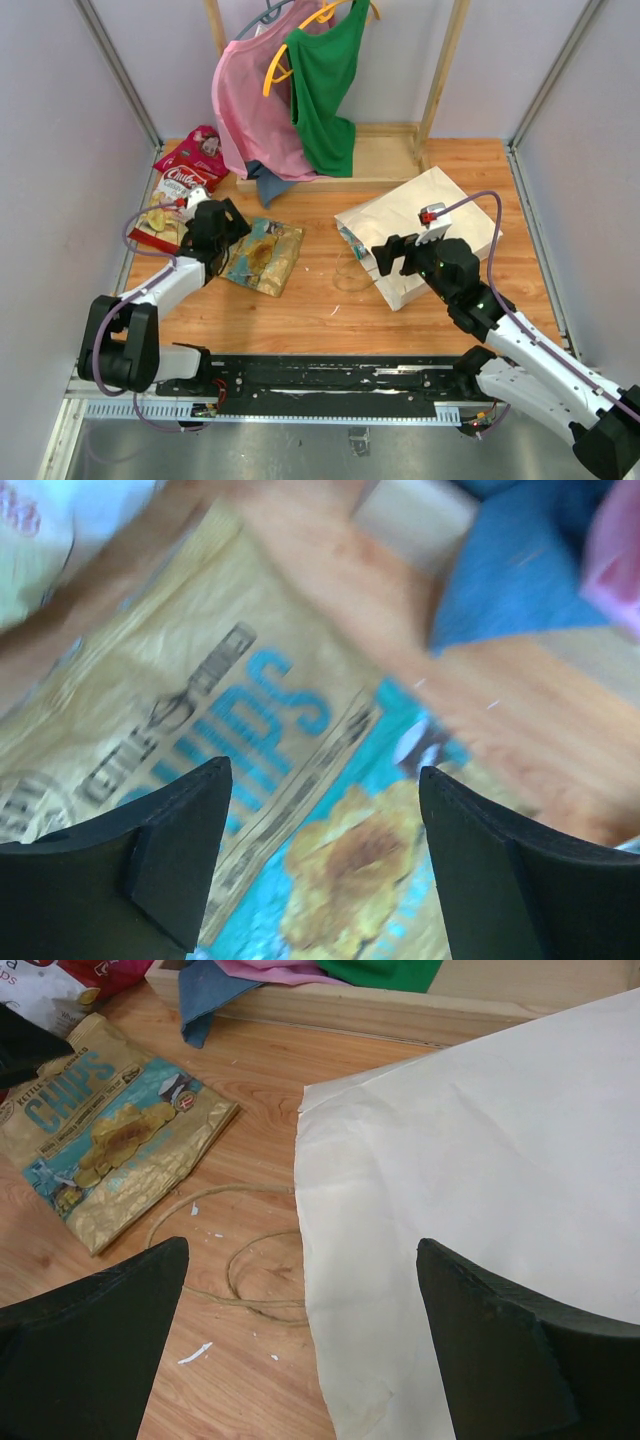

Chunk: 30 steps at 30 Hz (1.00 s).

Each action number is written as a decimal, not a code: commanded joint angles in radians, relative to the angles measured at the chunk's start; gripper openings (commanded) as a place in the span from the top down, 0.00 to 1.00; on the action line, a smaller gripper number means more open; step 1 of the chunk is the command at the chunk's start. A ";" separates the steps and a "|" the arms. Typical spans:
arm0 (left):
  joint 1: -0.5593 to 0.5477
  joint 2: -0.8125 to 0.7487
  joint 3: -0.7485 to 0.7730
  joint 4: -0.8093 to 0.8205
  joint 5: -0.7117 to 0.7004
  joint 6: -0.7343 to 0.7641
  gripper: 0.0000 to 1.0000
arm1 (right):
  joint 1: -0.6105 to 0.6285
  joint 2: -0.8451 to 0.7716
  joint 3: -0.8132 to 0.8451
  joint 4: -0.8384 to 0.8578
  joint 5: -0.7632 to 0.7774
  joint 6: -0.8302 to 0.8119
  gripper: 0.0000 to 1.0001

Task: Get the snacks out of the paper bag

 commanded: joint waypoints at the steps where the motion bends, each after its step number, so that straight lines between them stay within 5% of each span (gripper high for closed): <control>1: -0.005 0.031 -0.054 -0.094 -0.027 0.016 0.18 | -0.017 -0.019 0.010 -0.004 -0.019 -0.010 0.02; 6: 0.013 0.094 -0.050 -0.074 0.014 0.009 0.11 | -0.017 -0.027 0.010 -0.009 -0.015 -0.010 0.02; 20: 0.073 0.370 0.144 -0.072 0.049 -0.048 0.11 | -0.017 -0.049 0.010 -0.022 -0.008 -0.017 0.02; 26: 0.073 0.439 0.182 -0.069 0.062 -0.160 0.11 | -0.019 -0.058 0.010 -0.028 -0.003 -0.020 0.02; 30: 0.073 0.447 0.183 -0.124 -0.033 -0.376 0.11 | -0.018 -0.061 0.012 -0.033 0.000 -0.025 0.02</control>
